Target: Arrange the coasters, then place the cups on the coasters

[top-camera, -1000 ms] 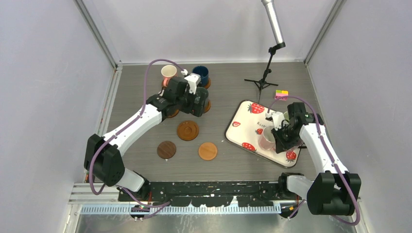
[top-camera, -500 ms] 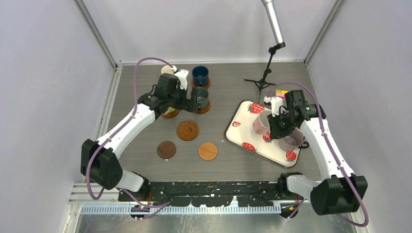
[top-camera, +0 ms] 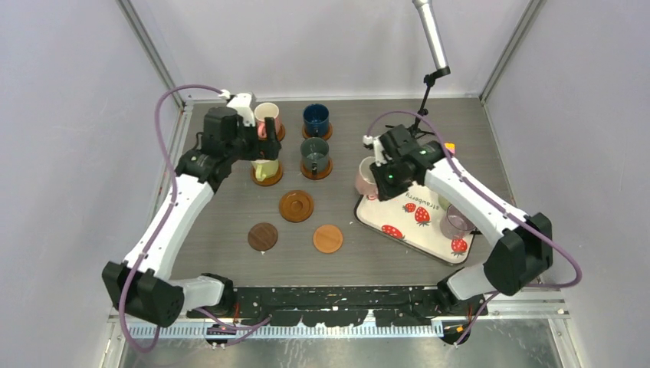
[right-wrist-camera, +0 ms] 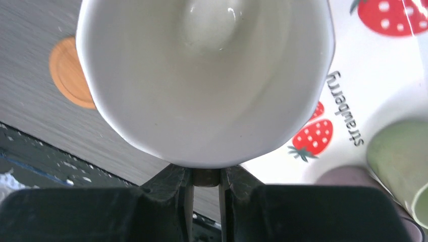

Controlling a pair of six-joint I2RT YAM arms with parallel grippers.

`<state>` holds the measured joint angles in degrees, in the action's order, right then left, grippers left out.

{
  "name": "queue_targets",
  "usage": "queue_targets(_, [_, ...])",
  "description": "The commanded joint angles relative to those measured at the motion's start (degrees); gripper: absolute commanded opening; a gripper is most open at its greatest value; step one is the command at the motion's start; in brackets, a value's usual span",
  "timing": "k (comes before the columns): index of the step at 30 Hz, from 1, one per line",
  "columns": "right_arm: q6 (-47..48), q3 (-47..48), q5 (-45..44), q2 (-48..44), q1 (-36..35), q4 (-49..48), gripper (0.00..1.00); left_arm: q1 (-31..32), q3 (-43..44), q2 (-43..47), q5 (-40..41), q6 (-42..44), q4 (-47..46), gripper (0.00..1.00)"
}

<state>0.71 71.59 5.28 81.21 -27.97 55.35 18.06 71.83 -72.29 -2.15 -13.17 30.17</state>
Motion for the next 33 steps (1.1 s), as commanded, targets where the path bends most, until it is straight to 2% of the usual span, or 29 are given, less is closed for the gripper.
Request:
queue_targets(1, [-13.03,6.22,-12.95,2.24,-8.97,-9.42,0.00,-3.08,2.92,5.04,4.27,-0.53,1.19,1.00])
queue_targets(7, [-23.52,15.79,-26.27,11.57,-22.32,-6.95,0.00,-7.70,2.41,7.13,7.01,-2.61,1.22,1.00])
queue_targets(10, [-28.08,21.78,-27.23,16.59,-26.47,-3.38,0.00,-9.97,2.35,7.29,7.54,-3.60,1.07,1.00])
queue_targets(19, [-41.99,34.90,-23.93,24.42,-29.37,3.23,0.00,-14.00,2.91,6.89,9.80,-5.82,0.56,1.00])
queue_targets(22, [-43.92,38.67,-26.52,27.68,-31.48,5.20,0.00,-15.06,3.37,6.11,11.58,-6.60,0.50,1.00])
queue_targets(28, [-48.80,45.72,-25.98,34.53,-33.35,8.30,0.00,-16.80,3.50,5.70,11.65,-8.08,0.74,1.00])
queue_targets(33, [-52.01,46.26,-23.74,35.50,-33.34,7.91,0.00,-17.25,2.33,6.80,11.18,-8.10,0.59,1.00])
